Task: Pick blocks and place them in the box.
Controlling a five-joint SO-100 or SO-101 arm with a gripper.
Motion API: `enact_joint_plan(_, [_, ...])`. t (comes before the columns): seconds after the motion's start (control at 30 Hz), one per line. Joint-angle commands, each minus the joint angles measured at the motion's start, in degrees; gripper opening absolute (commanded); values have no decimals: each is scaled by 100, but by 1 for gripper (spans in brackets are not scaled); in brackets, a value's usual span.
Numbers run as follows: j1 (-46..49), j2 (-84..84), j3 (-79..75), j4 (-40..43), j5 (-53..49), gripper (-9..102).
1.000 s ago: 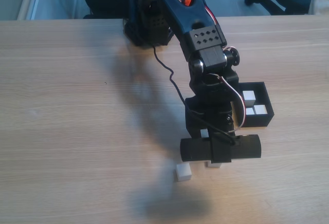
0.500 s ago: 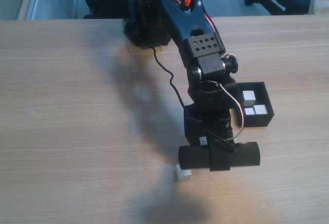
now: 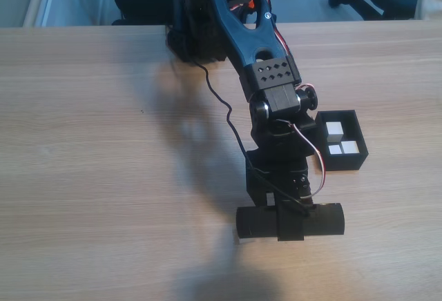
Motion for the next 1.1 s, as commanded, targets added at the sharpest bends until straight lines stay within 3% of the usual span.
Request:
enact_joint_plan(0.0, [79, 26, -308, -123, 26, 16])
enact_joint_plan(0.23, [88, 70, -290, -141, 97, 3])
enact_joint_plan(0.6, [-220, 1327, 615, -220, -35, 1])
enact_joint_plan(1.07, [-2188, 3393, 1767, 281, 439, 2])
